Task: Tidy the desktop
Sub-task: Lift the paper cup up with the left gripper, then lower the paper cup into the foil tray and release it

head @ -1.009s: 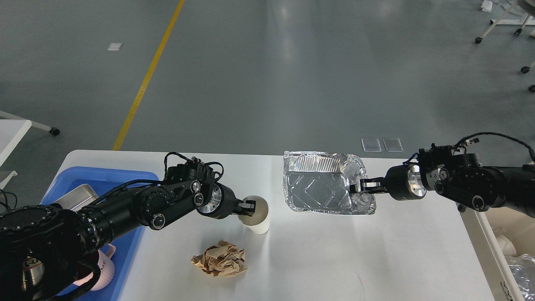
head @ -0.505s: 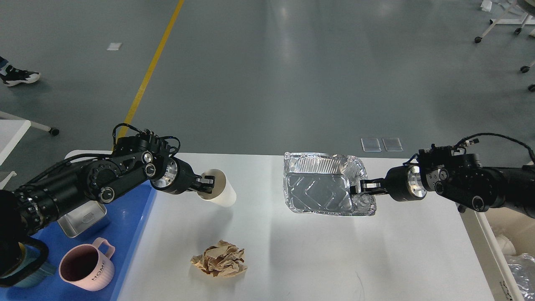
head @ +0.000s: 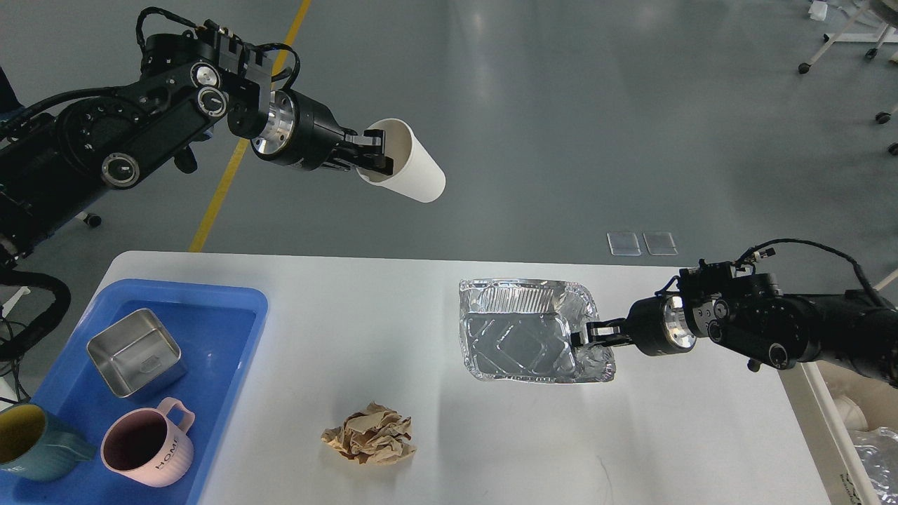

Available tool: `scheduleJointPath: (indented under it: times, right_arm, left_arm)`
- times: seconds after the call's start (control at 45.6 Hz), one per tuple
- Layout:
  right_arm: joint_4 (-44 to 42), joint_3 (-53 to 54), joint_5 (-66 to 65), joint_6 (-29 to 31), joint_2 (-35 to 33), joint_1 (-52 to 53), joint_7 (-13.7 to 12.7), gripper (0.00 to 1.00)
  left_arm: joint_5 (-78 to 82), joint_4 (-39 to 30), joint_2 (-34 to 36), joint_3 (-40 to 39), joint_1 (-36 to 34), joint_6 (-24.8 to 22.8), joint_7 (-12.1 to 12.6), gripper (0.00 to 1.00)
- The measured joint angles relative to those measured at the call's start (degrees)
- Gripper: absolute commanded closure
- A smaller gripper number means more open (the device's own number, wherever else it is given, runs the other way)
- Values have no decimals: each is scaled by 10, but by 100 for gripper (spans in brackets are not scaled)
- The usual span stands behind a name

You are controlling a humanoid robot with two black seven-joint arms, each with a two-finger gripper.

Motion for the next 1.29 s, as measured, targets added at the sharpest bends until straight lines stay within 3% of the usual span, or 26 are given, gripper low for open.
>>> scheduleJointPath:
  times: [0.307, 0.702, 1.294]
  right_arm:
    - [1, 0, 0, 8, -2, 6, 0, 100]
    - [2, 0, 0, 12, 7, 3, 0, 100]
    - [2, 0, 0, 12, 26, 3, 1, 100]
  left_arm:
    - [-1, 19, -63, 14, 3, -6, 3, 100]
    - [-2, 87, -194, 32, 4, 8, 2, 100]
    - [-1, 132, -288, 117, 64, 67, 5, 100]
